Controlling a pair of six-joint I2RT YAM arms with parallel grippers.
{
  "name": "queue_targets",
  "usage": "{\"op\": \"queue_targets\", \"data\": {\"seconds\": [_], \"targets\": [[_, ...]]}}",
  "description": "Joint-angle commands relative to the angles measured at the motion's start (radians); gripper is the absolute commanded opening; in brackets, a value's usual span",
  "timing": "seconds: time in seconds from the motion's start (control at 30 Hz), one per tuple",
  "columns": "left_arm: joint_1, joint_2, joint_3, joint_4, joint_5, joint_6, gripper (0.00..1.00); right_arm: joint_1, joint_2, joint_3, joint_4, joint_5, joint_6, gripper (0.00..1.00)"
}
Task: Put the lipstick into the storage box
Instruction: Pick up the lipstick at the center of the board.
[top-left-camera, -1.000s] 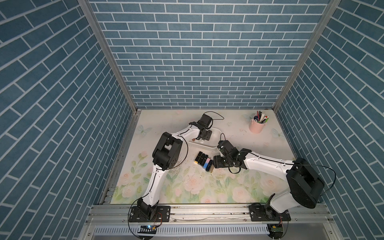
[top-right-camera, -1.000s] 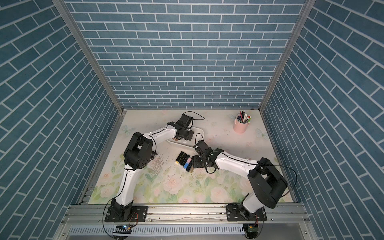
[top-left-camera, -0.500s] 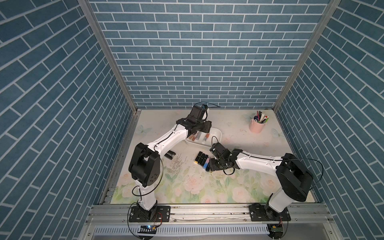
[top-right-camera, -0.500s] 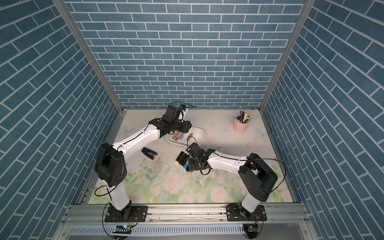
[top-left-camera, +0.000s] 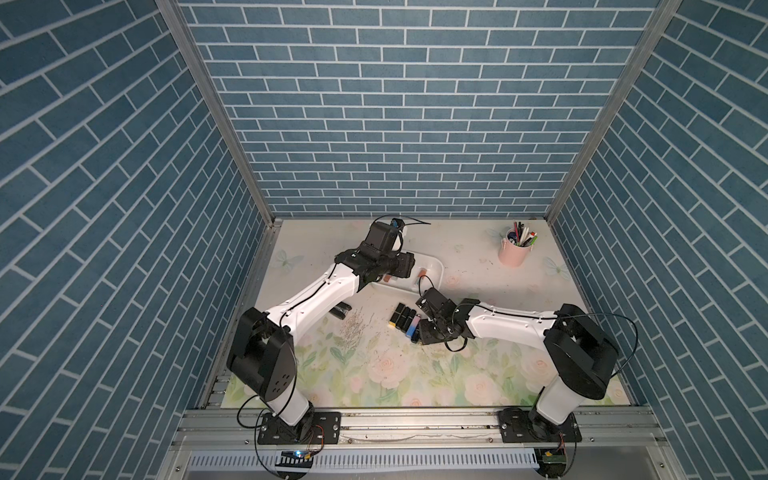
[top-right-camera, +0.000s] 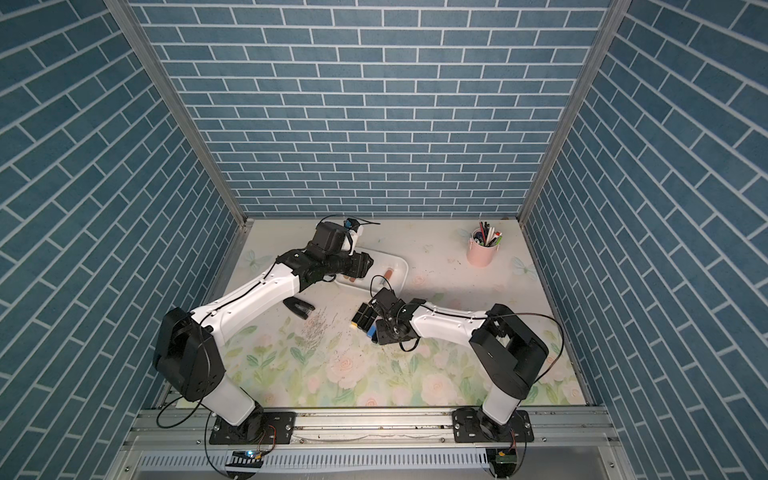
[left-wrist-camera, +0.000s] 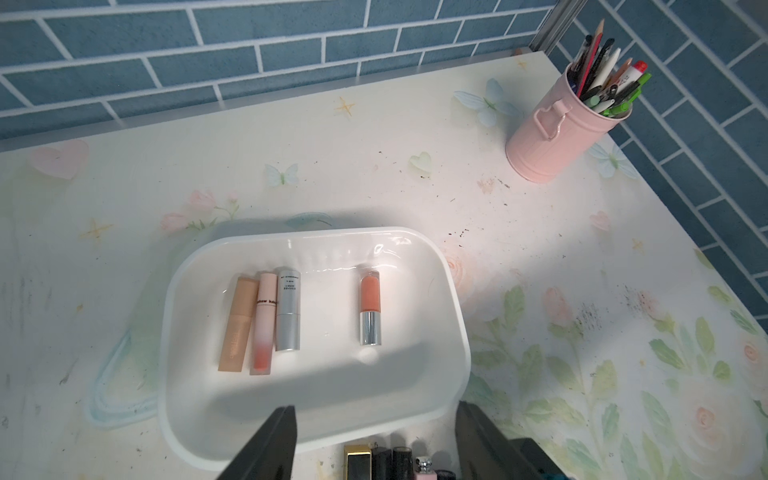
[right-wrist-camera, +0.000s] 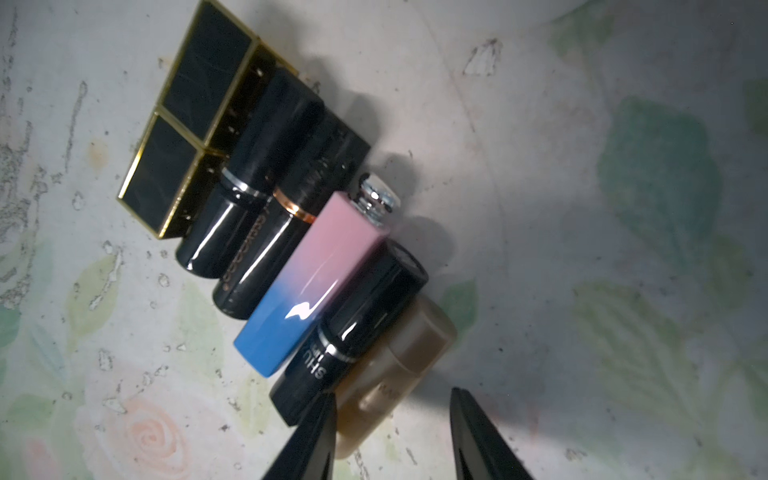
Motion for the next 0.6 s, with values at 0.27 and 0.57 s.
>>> {"op": "queue_targets", "data": {"seconds": [0.27, 0.57], "targets": [[-0.003, -0.078, -0.096, 0.006, -0.003, -0.021, 0.67, 0.006, 0.050, 0.035, -0.028, 0.019, -0.009, 0.48], [-0.003, -0.085, -0.096, 0.006, 0.005, -0.024, 0.68, 0.006, 0.056, 0.033, -0.047, 0.031, -0.009, 0.48]]}}
